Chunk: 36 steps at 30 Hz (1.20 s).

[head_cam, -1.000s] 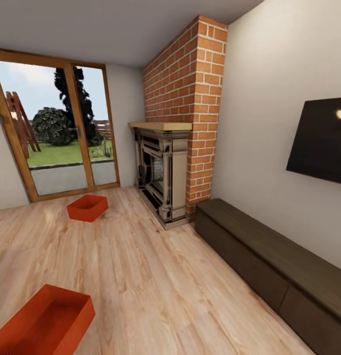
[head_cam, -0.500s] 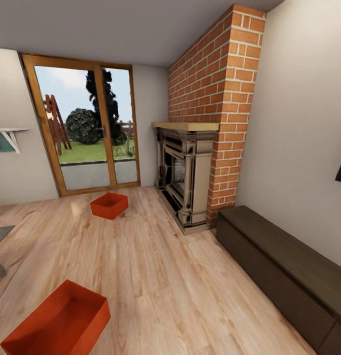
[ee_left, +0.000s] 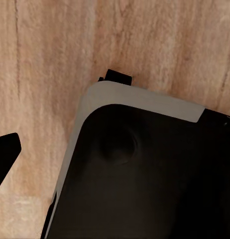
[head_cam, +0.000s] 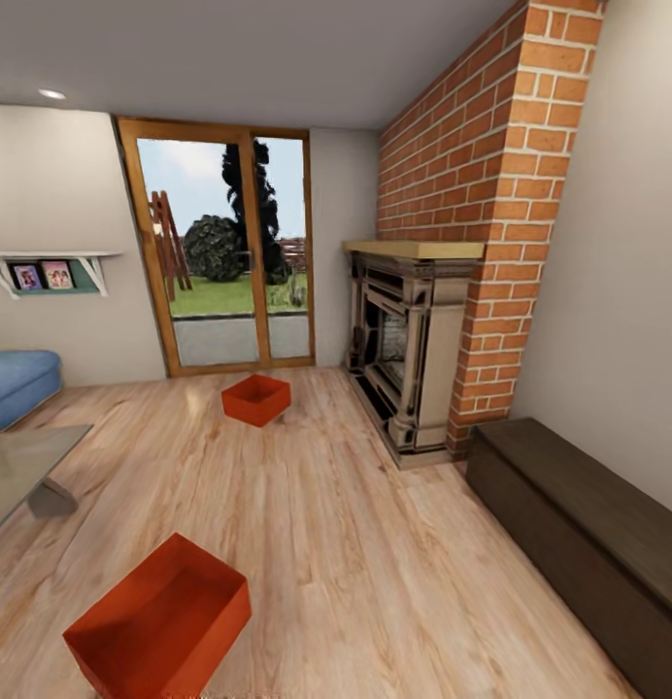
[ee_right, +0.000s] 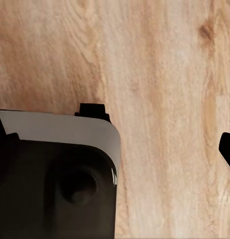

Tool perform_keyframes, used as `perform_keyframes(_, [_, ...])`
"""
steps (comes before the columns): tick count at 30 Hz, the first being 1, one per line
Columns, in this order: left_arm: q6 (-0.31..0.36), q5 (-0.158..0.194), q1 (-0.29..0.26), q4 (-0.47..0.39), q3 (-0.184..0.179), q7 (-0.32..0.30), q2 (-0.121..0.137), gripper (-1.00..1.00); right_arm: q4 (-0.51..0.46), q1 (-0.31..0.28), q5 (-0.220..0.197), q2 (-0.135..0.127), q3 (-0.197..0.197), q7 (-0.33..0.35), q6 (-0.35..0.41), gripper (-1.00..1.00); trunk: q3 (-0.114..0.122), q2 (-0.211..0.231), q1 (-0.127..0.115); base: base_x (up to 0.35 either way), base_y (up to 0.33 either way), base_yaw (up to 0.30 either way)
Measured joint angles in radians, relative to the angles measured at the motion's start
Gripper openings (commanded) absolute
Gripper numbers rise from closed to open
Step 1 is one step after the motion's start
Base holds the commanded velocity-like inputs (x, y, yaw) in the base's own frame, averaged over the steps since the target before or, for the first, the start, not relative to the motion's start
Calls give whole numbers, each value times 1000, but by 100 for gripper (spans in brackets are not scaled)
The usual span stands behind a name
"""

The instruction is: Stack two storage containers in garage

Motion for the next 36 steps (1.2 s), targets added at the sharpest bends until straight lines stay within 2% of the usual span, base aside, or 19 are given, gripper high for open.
perform_keyframes(14, [-5, 0, 0, 0, -1, 0, -4, 100, 0, 0, 0, 0, 0, 0, 0, 100, 0, 0, 0, 23, 0, 281])
perform_keyframes(21, [-5, 0, 0, 1, -2, -1, -3, 100, 0, 0, 0, 0, 0, 0, 0, 100, 0, 0, -1, 286, -52, 281])
perform_keyframes(36, [-6, 0, 0, 1, -2, 0, -1, 100, 0, 0, 0, 0, 0, 0, 0, 100, 0, 0, 0, 270, -169, 281])
